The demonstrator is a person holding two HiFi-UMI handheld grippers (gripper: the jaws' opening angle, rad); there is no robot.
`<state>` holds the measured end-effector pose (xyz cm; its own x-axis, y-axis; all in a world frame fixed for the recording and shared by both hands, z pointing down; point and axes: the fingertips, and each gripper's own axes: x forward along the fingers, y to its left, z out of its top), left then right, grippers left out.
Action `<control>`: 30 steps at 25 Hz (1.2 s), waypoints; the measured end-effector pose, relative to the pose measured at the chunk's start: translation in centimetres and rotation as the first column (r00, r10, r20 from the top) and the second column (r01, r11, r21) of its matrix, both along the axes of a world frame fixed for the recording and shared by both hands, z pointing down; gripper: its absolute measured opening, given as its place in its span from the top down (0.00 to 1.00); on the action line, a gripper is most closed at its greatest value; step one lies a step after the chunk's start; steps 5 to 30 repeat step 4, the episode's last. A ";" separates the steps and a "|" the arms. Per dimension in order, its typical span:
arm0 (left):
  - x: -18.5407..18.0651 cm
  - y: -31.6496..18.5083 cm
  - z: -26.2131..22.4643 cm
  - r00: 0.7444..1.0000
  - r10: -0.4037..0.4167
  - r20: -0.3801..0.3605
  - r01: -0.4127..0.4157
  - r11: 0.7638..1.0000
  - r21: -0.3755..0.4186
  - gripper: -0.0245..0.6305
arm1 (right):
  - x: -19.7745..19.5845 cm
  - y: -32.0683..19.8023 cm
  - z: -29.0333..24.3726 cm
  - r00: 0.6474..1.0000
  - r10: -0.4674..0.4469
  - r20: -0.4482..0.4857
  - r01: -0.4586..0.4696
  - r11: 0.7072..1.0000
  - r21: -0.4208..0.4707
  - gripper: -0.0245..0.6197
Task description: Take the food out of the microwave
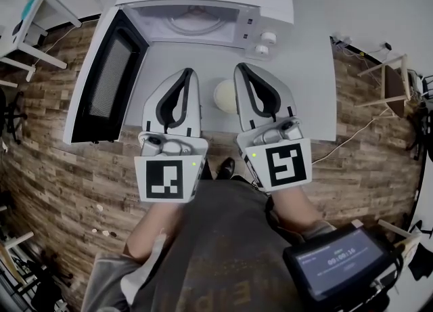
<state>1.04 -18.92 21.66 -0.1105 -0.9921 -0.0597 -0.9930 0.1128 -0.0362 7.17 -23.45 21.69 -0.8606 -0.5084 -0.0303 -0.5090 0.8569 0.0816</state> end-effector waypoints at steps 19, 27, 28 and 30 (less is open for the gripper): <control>0.0 -0.1 0.1 1.000 0.003 -0.002 -0.003 1.000 -0.005 0.95 | -0.1 -0.1 0.1 1.000 -0.001 -0.006 0.001 1.000 0.002 0.95; 0.0 -0.1 0.1 1.000 0.003 -0.002 -0.003 1.000 -0.005 0.95 | -0.1 -0.1 0.1 1.000 -0.001 -0.006 0.001 1.000 0.002 0.95; 0.0 -0.1 0.1 1.000 0.003 -0.002 -0.003 1.000 -0.005 0.95 | -0.1 -0.1 0.1 1.000 -0.001 -0.006 0.001 1.000 0.002 0.95; 0.0 -0.1 0.1 1.000 0.003 -0.002 -0.003 1.000 -0.005 0.95 | -0.1 -0.1 0.1 1.000 -0.001 -0.006 0.001 1.000 0.002 0.95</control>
